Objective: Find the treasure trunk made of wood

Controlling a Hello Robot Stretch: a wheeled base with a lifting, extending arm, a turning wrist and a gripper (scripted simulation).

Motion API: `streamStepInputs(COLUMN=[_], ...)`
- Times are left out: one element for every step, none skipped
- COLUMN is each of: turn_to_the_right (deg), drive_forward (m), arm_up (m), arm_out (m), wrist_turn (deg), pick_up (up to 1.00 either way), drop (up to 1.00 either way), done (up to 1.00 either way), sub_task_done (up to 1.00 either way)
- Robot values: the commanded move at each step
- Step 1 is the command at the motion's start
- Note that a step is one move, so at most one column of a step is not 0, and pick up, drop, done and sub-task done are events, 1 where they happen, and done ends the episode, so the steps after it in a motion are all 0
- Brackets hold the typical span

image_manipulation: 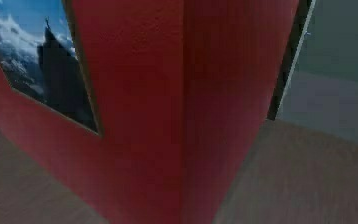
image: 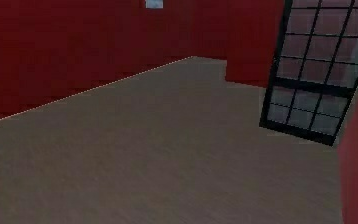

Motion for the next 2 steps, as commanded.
streamStepInputs(turn_to_the_right=[15.0, 0.0], drive_forward=[0.00, 1.00], arm_up=[0.00, 0.00], arm_out=[0.00, 0.00], wrist_turn=[0.0, 0.0], pick_up=[0.00, 0.00], drop=[0.00, 0.00], done=[0.00, 0.00], sub_task_done=[0.00, 0.00])
